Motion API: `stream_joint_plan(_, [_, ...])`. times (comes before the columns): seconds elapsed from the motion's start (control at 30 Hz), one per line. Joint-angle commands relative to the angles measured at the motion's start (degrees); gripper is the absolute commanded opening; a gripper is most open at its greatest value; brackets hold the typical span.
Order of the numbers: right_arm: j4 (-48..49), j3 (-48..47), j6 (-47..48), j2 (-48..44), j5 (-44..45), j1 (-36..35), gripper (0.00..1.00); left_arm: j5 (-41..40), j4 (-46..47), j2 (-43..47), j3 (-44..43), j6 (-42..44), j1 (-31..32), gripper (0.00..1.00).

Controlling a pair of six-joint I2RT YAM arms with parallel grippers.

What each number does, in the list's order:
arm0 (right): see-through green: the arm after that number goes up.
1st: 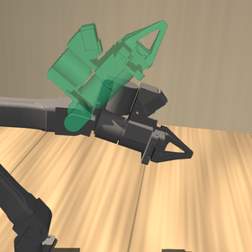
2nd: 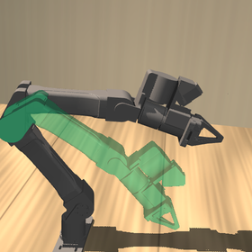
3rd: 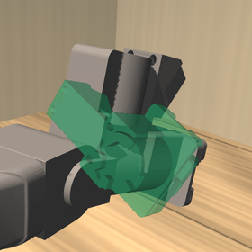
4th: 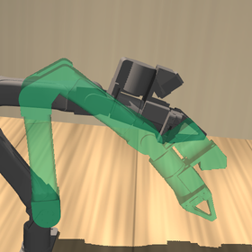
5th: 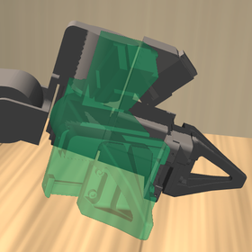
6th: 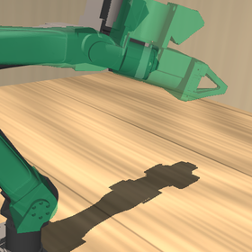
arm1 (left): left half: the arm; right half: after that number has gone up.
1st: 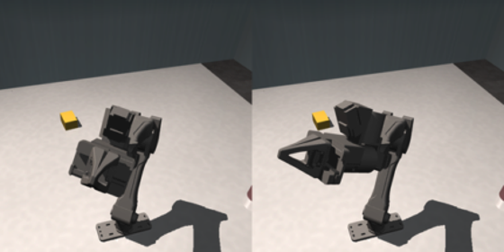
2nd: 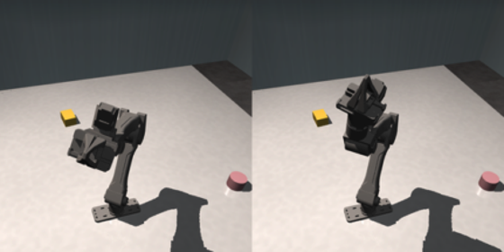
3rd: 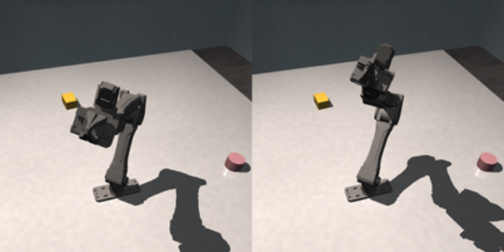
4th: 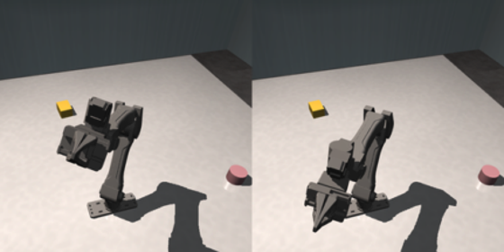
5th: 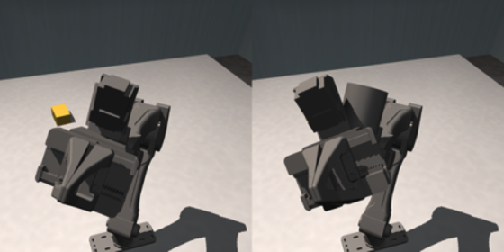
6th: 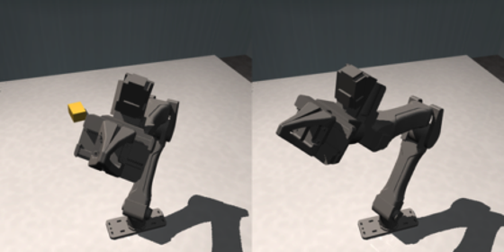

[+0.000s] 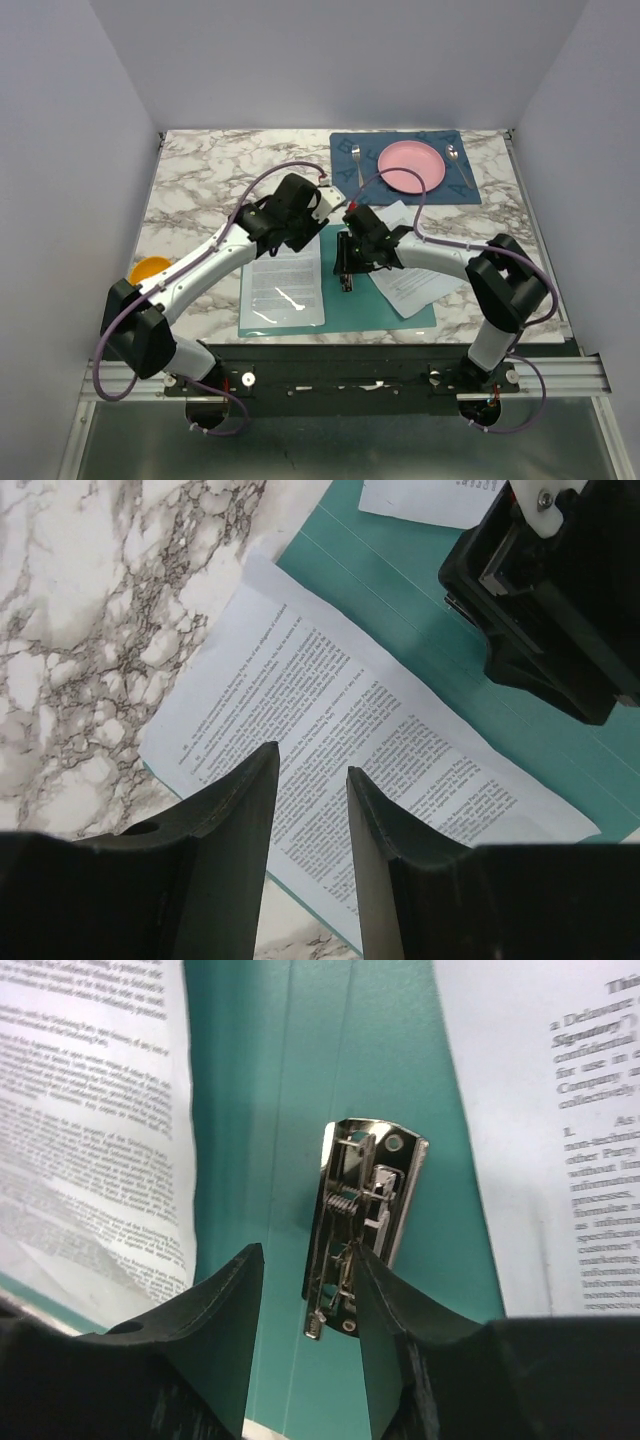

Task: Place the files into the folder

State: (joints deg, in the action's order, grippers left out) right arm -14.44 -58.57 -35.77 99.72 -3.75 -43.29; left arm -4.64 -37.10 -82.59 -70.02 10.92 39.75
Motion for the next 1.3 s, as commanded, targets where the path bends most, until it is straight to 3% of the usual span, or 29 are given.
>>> stream_joint_plan(0.0, [-6.65, -2.25, -1.14, 3.11, 4.98, -0.74, 0.46, -1.42, -1.13, 4.88, 1.37, 0.42, -0.72, 0.47])
stream_joint_plan(0.4, [-8.76, -9.89, -7.38, 8.82, 5.86, -0.83, 0.23, -2.30, -0.87, 9.81, 5.06, 0.51, -1.16, 0.47])
stream_joint_plan(0.63, [-9.38, -15.52, -10.55, 10.49, 7.00, -0.83, 0.20, -3.00, -0.87, 9.90, 5.42, 0.68, -1.25, 0.47])
stream_joint_plan(0.7, [-9.03, -16.23, -11.34, 9.79, 7.09, -0.83, 0.24, -2.83, -0.87, 9.81, 5.24, 0.16, -1.16, 0.49])
stream_joint_plan(0.73, [-8.51, -16.32, -11.34, 9.18, 7.00, -0.83, 0.37, -2.48, -1.48, 9.64, 4.90, -0.10, -1.25, 0.52])
stream_joint_plan(0.83, [-7.63, -16.06, -11.08, 6.46, 6.21, -0.75, 0.59, -0.90, -4.28, 8.23, 2.87, -1.51, -1.16, 0.66])
stream_joint_plan(0.97, [-4.20, -11.59, -9.76, 1.36, 4.01, -0.48, 0.68, 0.51, -5.00, 6.48, 2.43, -2.13, -1.25, 0.74])
stream_joint_plan(1.03, [-3.41, -9.82, -9.32, -1.36, 2.45, -0.31, 0.58, 0.86, -5.00, 5.34, 2.34, -2.30, -1.16, 0.72])
stream_joint_plan(1.07, [-3.32, -8.68, -8.97, -2.07, 2.26, -0.31, 0.44, 2.00, -5.00, 4.98, 2.17, -2.91, -1.08, 0.68])
stream_joint_plan(1.1, [-2.88, -6.50, -8.79, -2.60, 1.99, -0.22, 0.39, 2.62, -5.00, 4.20, 1.73, -3.27, -1.16, 0.61])
stream_joint_plan(1.13, [-2.36, -4.91, -8.62, -3.30, 1.82, 0.04, 0.35, 3.67, -5.00, 3.75, 1.55, -3.62, -1.16, 0.51])
stream_joint_plan(1.27, [2.47, 2.13, -8.79, -5.59, -0.38, 1.27, 0.31, 7.10, -4.03, 1.91, 0.76, -5.46, -0.99, 0.42])
